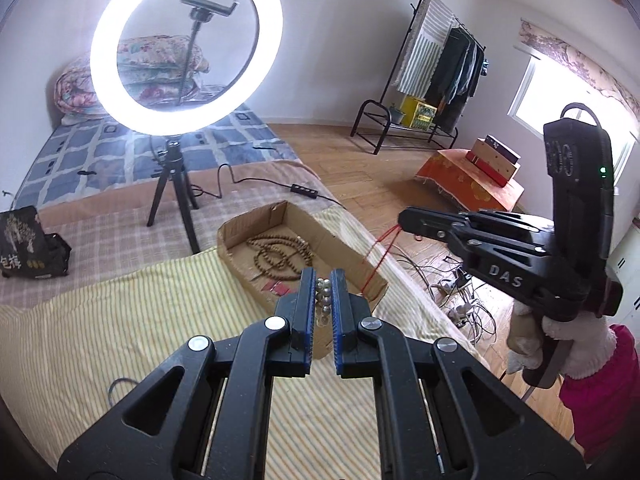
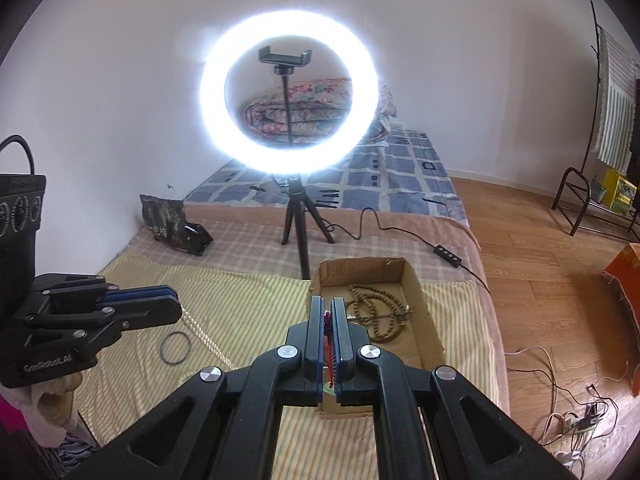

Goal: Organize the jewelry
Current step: 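Lift the pearls with the left tool while the right tool carries the pendant toward the box, then open the left tool over the box to drop the pearls while the right tool releases the pendant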

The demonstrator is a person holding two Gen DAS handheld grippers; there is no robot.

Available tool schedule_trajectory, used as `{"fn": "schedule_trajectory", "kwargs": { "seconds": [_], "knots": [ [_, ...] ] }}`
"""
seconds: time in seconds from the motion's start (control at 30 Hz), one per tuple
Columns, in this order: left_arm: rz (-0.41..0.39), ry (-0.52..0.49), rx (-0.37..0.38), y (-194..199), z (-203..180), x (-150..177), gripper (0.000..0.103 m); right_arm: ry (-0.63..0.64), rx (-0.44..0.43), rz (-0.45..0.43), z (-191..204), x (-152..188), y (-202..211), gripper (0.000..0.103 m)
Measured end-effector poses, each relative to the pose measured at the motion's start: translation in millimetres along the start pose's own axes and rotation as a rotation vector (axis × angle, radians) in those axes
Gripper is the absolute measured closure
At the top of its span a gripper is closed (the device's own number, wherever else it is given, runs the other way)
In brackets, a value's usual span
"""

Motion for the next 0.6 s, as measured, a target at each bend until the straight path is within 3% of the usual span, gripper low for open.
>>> {"fn": "schedule_trajectory", "kwargs": {
  "seconds": [0.6],
  "knots": [
    [0.053, -0.037, 0.033, -77, -47, -15, 0.098, -0.065, 0.037, 0.068, -61, 13, -54, 0.103]
  ]
}}
Point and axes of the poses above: each gripper's, at about its wrist camera, not at the fingertips, and y roughly against the way its jaws point, z to its left, x to its underside, the point moved 3 cm from there along -y, roughly the way its jaws point, and after that the axes turned 15 degrees about y, right-handed, at the moved point
